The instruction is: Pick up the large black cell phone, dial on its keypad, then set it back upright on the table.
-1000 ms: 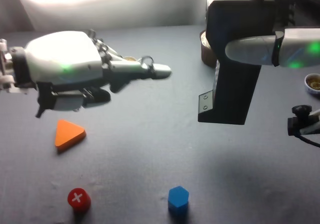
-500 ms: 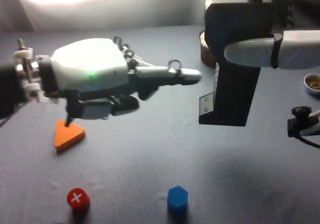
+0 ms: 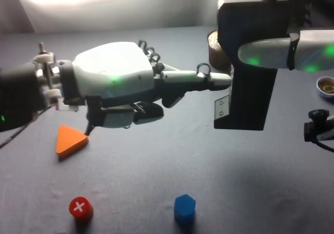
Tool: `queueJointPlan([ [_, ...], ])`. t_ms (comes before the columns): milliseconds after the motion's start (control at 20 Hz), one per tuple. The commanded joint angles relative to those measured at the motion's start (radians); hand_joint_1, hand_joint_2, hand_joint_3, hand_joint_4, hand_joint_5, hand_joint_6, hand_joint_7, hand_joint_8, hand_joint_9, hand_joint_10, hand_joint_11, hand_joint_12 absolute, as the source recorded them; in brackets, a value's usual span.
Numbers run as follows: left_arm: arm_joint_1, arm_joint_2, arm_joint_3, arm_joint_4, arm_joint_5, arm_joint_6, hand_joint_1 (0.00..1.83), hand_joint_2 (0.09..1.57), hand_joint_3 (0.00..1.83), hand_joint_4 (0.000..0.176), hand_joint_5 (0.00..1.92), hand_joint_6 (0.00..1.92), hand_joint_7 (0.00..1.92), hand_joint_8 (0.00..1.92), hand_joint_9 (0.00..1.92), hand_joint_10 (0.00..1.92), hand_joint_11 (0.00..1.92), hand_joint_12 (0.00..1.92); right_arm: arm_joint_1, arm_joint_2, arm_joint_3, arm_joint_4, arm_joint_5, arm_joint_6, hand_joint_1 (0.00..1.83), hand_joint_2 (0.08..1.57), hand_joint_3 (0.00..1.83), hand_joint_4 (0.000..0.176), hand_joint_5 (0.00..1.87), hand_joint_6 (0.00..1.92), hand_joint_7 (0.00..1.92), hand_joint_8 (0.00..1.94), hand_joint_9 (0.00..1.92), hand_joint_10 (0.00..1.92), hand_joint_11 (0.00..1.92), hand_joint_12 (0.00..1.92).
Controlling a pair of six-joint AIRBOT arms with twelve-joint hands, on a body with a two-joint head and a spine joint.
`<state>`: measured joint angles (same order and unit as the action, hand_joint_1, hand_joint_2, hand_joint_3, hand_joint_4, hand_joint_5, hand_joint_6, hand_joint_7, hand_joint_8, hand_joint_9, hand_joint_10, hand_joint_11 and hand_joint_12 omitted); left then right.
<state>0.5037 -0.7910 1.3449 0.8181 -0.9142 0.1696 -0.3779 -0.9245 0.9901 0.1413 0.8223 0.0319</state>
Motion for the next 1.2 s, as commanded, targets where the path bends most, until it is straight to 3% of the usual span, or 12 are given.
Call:
queueJointPlan([
  [0,-0.006,0.026,-0.001,-0.058,-0.112,-0.015,1.29,1.33,0.01,0.176,0.06,0.00,0.57,1.71,0.93,1.92,0.91,1.92,0.017,0.014,-0.002,0.006,0.153,0.025,1.37,1.15,0.00,0.000,0.87,1.02,0.84,1.19,0.94,1.24,0.89,1.21],
  [200,0.026,0.084,0.056,-0.037,-0.251,-0.210,1.28,1.34,0.02,0.172,0.07,0.00,0.54,1.75,0.93,1.92,0.85,1.92,-0.009,0.006,0.020,0.006,0.193,0.020,1.36,1.16,0.00,0.000,0.83,1.09,0.81,1.22,0.95,1.24,0.89,1.19],
  [400,-0.007,0.091,0.061,0.020,-0.396,-0.502,1.28,1.34,0.01,0.088,0.10,0.01,0.55,1.73,0.81,1.92,0.83,1.92,-0.057,-0.010,0.053,0.014,0.271,0.019,1.36,1.16,0.00,0.000,0.82,1.11,0.78,1.24,0.94,1.26,0.90,1.19],
  [550,-0.016,0.118,0.045,0.050,-0.480,-0.543,1.28,1.30,0.00,0.042,0.15,0.01,0.62,1.61,0.70,1.92,0.76,1.92,-0.091,-0.040,0.090,0.019,0.337,0.019,1.36,1.16,0.00,0.000,0.84,1.07,0.80,1.23,0.92,1.29,0.90,1.21],
  [650,-0.016,0.133,0.063,0.060,-0.556,-0.483,1.27,1.31,0.00,0.050,0.16,0.01,0.61,1.60,0.58,1.92,0.57,1.92,-0.115,-0.066,0.118,0.023,0.388,0.019,1.36,1.17,0.00,0.000,0.83,1.08,0.79,1.24,0.91,1.31,0.88,1.24],
  [700,-0.016,0.134,0.080,0.057,-0.586,-0.443,1.24,1.33,0.00,0.053,0.19,0.01,0.58,1.62,0.48,1.72,0.48,1.80,-0.124,-0.076,0.128,0.024,0.402,0.019,1.36,1.17,0.00,0.000,0.83,1.08,0.78,1.27,0.90,1.32,0.89,1.23],
  [800,-0.012,0.134,0.096,0.054,-0.619,-0.370,0.77,1.29,0.00,0.055,0.25,0.01,0.47,0.93,0.50,1.24,0.40,1.54,-0.144,-0.095,0.142,0.032,0.428,0.019,1.36,1.17,0.00,0.000,0.82,1.08,0.78,1.27,0.89,1.35,0.87,1.25],
  [900,-0.016,0.137,0.106,0.100,-0.630,-0.320,0.45,1.27,0.00,0.015,0.32,0.00,0.58,0.20,0.56,0.44,0.28,1.13,-0.165,-0.103,0.145,0.042,0.434,0.019,1.36,1.16,0.00,0.000,0.88,1.05,0.79,1.20,0.89,1.34,0.86,1.28],
  [950,-0.021,0.138,0.112,0.117,-0.635,-0.301,0.35,1.24,0.00,0.000,0.31,0.00,0.51,0.05,0.47,0.18,0.14,1.01,-0.176,-0.104,0.144,0.042,0.434,0.019,1.37,1.15,0.00,0.000,0.90,1.01,0.83,1.14,0.92,1.29,0.89,1.26],
  [1050,-0.018,0.147,0.118,0.121,-0.643,-0.255,0.08,1.25,0.00,0.000,0.26,0.00,0.28,0.00,0.26,0.01,0.00,0.73,-0.197,-0.101,0.144,0.044,0.435,0.023,1.48,1.12,0.00,0.000,0.91,0.95,0.85,1.02,0.95,1.12,0.86,1.57],
  [1100,-0.014,0.147,0.120,0.125,-0.662,-0.243,0.00,1.21,0.00,0.005,0.24,0.00,0.20,0.00,0.17,0.00,0.00,0.50,-0.211,-0.099,0.149,0.044,0.434,0.037,1.39,1.13,0.00,0.000,0.89,0.98,0.86,1.10,0.97,1.20,0.90,1.31],
  [1150,-0.012,0.147,0.120,0.125,-0.666,-0.248,0.00,1.21,0.00,0.005,0.24,0.00,0.20,0.00,0.17,0.00,0.00,0.50,-0.217,-0.099,0.153,0.044,0.434,0.043,1.39,1.13,0.00,0.000,0.89,0.98,0.86,1.10,0.97,1.20,0.90,1.31],
])
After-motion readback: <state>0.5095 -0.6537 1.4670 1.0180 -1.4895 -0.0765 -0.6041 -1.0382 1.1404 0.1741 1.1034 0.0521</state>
